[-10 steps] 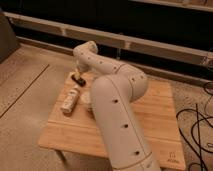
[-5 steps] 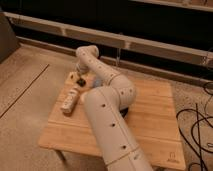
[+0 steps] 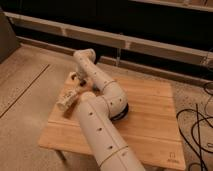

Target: Place the eraser on the white sponge

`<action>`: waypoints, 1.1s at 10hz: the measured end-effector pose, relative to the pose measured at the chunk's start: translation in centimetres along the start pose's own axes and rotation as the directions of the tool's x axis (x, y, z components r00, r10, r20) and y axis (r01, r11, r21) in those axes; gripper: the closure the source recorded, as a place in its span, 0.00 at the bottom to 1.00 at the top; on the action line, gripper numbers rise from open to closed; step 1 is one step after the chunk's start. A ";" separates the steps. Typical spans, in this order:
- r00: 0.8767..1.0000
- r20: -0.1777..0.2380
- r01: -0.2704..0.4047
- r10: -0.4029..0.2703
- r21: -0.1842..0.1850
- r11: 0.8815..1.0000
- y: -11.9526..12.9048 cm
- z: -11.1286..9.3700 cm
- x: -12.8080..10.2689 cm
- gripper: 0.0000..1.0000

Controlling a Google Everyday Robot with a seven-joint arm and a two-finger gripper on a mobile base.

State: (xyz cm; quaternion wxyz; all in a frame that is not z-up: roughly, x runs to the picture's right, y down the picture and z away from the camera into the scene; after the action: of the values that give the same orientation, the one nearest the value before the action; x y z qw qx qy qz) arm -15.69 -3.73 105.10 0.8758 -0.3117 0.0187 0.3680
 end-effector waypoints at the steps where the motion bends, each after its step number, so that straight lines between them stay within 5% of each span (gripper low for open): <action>1: 1.000 -0.013 -0.003 0.003 0.005 1.000 0.0 0.3 0.2 0.35; 4: 1.000 -0.023 0.005 -0.005 0.018 1.000 0.0 0.4 0.2 0.57; 8: 1.000 -0.011 0.024 -0.024 0.030 0.999 0.0 0.4 -0.4 0.99; 10: 1.000 -0.004 0.014 -0.014 0.058 0.998 -0.5 -0.4 -0.9 1.00; 11: 1.000 0.020 0.003 -0.005 0.104 0.995 -1.2 -2.5 -2.3 1.00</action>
State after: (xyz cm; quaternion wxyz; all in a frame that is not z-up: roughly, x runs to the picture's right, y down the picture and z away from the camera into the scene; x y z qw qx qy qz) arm -16.06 -7.24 104.30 0.8917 -0.2622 0.0280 0.3679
